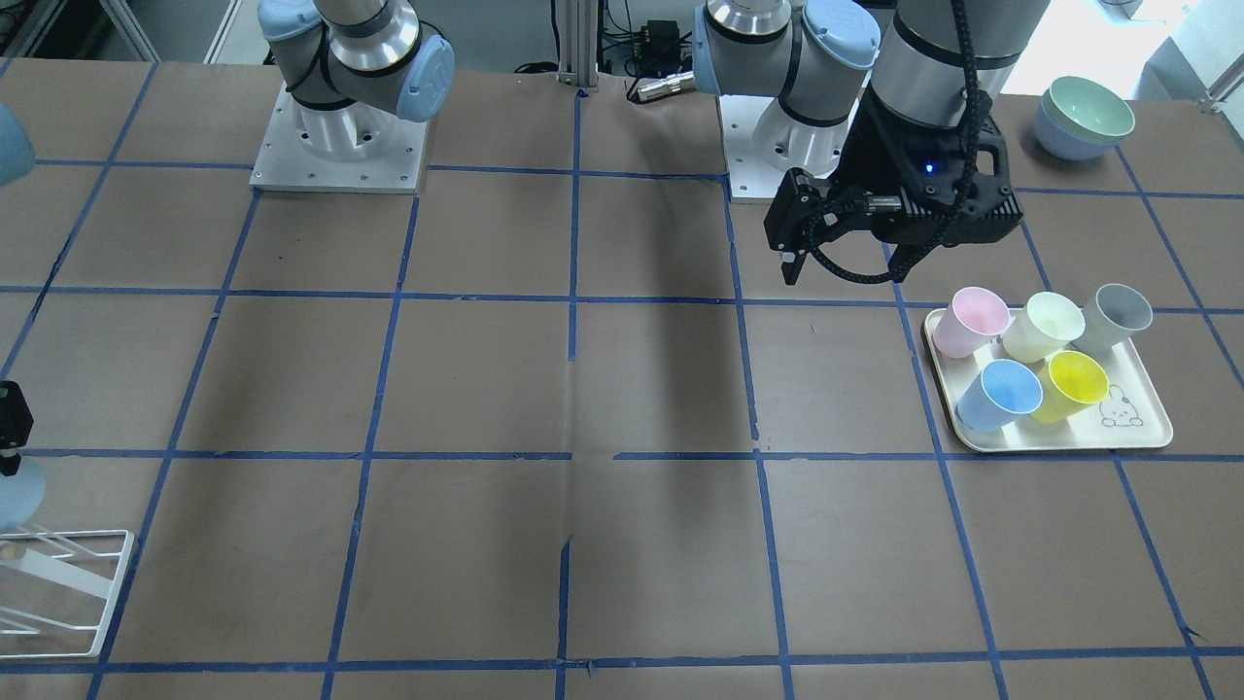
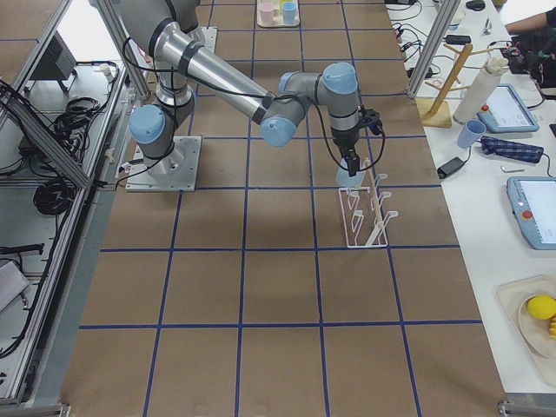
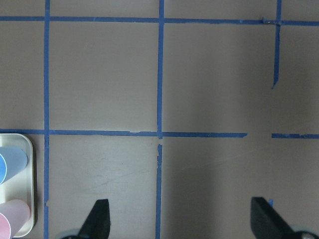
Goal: Transfer IKEA cup to right arm and place on rack
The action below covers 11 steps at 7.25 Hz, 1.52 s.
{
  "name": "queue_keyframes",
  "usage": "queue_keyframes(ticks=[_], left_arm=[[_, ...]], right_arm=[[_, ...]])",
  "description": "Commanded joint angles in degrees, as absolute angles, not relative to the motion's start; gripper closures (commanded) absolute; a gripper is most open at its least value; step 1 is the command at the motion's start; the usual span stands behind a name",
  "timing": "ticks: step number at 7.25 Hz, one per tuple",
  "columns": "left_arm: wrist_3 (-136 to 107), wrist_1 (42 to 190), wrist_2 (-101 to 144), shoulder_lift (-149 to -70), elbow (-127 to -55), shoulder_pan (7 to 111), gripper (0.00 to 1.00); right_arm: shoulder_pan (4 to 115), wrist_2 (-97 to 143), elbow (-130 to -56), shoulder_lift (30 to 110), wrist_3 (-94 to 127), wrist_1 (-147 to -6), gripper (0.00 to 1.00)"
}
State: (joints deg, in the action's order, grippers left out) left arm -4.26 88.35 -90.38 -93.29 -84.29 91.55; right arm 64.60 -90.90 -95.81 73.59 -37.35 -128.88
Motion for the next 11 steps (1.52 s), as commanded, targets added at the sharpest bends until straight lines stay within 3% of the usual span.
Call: queue_keyframes(ticks=[1,8,9,11], left_arm=[[-4.3,90.6,-90.6,-94.8,-82.4,91.4,0.0],[-3.8,90.8,-90.3,-94.0,-82.9,91.7,0.0],[-3.8,91.0,-90.3,-94.0,-82.9,91.7,0.0],[-3.8,91.0,-90.5,-94.0,-82.9,91.7,0.0]], right_arm=[[64.6,-90.9,-95.8,72.4,-37.4,-129.3,0.91],[64.6,-90.9,-95.8,69.3,-37.2,-129.6,0.81],[64.6,-90.9,-95.8,69.2,-37.3,-129.6,0.76],[64.6,-90.9,-95.8,68.1,-37.2,-129.6,0.42]])
